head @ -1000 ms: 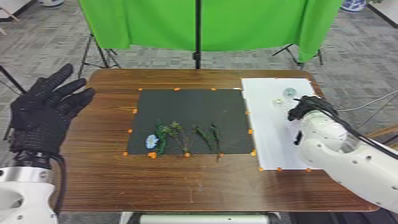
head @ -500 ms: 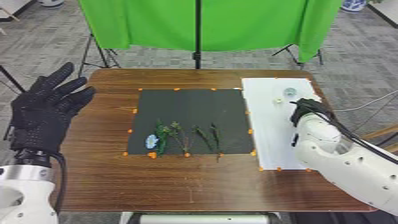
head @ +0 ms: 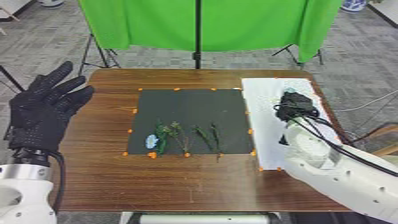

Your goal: Arrange flowers

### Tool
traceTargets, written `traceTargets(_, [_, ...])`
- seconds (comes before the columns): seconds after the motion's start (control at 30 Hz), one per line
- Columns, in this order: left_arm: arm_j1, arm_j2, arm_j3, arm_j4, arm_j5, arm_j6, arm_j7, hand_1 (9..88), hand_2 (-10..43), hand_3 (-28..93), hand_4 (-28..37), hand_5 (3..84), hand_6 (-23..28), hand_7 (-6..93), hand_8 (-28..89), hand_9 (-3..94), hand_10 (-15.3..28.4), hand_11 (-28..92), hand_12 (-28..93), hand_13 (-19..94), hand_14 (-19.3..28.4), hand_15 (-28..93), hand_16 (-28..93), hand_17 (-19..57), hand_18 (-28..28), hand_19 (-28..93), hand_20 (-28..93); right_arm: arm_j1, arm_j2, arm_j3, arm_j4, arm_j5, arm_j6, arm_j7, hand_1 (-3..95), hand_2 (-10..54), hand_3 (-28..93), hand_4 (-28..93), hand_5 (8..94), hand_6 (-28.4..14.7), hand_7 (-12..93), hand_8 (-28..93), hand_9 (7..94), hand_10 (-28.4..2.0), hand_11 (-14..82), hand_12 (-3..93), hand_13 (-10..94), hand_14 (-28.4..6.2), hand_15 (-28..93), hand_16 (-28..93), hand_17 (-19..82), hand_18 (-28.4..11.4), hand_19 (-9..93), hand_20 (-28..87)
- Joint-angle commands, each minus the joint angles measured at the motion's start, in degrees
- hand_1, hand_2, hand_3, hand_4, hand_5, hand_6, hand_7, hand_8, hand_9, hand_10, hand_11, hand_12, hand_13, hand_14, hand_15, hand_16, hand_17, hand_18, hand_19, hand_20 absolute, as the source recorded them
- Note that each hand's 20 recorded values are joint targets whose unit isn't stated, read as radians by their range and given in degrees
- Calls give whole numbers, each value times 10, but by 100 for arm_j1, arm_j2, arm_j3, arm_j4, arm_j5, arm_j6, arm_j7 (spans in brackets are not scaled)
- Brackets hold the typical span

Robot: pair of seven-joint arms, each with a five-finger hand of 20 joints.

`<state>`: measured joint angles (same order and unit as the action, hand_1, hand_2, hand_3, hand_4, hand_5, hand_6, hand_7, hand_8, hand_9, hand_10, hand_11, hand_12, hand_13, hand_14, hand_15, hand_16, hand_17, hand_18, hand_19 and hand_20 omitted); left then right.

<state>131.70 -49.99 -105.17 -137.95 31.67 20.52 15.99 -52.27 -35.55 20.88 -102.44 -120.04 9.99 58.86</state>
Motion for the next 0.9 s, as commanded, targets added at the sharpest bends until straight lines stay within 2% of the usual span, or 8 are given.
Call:
traceTargets(0.03, [-25,53,24,-13,41,-56,12,213,94,775,-283,356,98,125,-87,305,199,274,102,244,275,525,-104,-65,241,652,63,1331,-1016,-609,-189,-201,490,-721,568,-95,712,-283,776,9,362,36,934,-59,114,355,842,-34,512,246,440,-178,932,123])
traceTargets(0.13, [-106,136,44,15,35,-88,11,213,93,775,-283,356,97,125,-87,305,198,273,102,243,274,525,-104,-65,240,652,63,1741,-1576,-964,50,-76,553,-979,566,-95,715,-283,776,9,361,38,935,-59,116,356,842,-34,516,244,439,-178,932,129])
traceTargets(0.17, [-177,156,70,41,56,-113,-53,213,94,774,-283,356,97,125,-87,304,198,273,102,243,274,525,-104,-65,240,652,63,1817,-1744,-1021,115,0,556,-1031,566,-95,715,-283,777,9,360,38,935,-59,118,356,841,-34,517,242,439,-178,932,131])
traceTargets(0.27, [-417,240,195,131,52,-208,-125,213,94,774,-283,355,97,125,-87,304,198,273,102,243,275,525,-105,-64,241,652,64,2107,-2250,-1260,451,170,680,-1232,566,-95,715,-283,776,10,361,38,935,-58,123,355,841,-36,525,238,438,-178,932,136])
traceTargets(0.4, [-769,359,400,234,39,-292,-93,213,94,774,-283,355,97,126,-87,304,198,271,101,243,275,525,-104,-64,242,653,64,2345,-2781,-1420,786,590,682,-1337,561,-95,716,-283,775,11,363,36,933,-60,131,353,840,-36,536,228,435,-177,932,146])
traceTargets(0.53, [-833,492,317,224,40,-376,-9,212,94,775,-283,355,97,125,-87,303,198,272,102,244,275,525,-104,-64,243,654,65,2584,-3186,-1554,917,917,315,-1245,560,-95,716,-283,773,13,365,34,928,-62,135,350,833,-38,540,222,433,-176,931,148])
traceTargets(0.67, [-744,599,177,162,1,-306,176,213,93,774,-283,355,97,125,-87,304,198,273,103,244,276,525,-104,-64,243,655,65,2949,-3508,-1961,1187,1253,309,-1157,560,-95,714,-283,771,13,365,31,926,-64,137,347,832,-38,543,218,434,-175,931,145])
traceTargets(0.9, [-1067,729,301,207,7,-387,191,212,93,775,-283,355,97,126,-87,307,200,276,102,245,276,526,-105,-62,246,660,66,3264,-3825,-2506,1515,1657,393,-985,553,-95,710,-283,769,18,363,22,925,-64,150,342,831,-36,548,213,428,-173,931,145])
